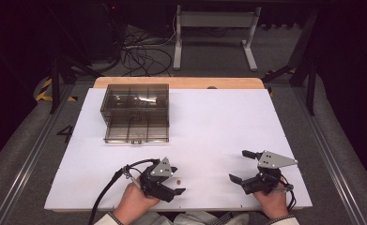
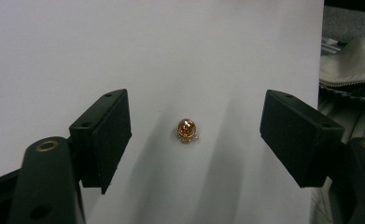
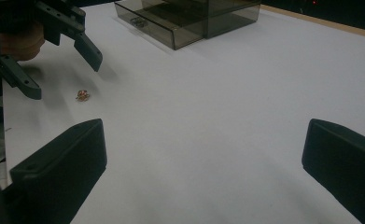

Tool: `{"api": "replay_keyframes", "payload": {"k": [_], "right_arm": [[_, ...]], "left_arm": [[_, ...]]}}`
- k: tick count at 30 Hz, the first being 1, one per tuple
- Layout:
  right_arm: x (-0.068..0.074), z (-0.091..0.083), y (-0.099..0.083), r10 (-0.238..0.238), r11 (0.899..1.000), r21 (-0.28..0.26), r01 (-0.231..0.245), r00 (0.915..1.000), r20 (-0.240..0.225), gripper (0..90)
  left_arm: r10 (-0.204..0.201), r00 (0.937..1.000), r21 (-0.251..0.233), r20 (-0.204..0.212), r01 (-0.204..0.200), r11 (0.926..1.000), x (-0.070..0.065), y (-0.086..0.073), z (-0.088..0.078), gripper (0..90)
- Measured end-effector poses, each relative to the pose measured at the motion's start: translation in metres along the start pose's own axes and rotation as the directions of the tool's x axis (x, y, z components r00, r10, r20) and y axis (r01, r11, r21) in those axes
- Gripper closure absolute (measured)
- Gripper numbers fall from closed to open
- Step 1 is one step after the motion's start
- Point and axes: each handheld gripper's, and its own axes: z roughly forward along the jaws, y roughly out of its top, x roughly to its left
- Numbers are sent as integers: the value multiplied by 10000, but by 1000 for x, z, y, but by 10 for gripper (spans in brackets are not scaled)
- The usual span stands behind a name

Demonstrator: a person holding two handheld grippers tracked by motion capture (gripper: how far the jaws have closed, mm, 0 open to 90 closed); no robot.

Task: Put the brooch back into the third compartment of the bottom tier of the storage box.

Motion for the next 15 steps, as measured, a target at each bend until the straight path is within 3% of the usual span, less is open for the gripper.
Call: {"api": "replay_keyframes", "payload": {"k": [4,10,15], "right_arm": [[0,-1,0,20,10000,12,-20,10000,-8,7],[0,-1,0,14,10000,13,-14,10000,-27,7],[0,-1,-1,15,10000,37,-15,10000,-37,7]], "left_arm": [[20,10000,224,-63,-19,9997,-3,-3,1,289],[-22,10000,104,-21,22,9999,-1,-3,3,332],[19,9999,188,-119,-17,9998,-2,-3,5,455]]}}
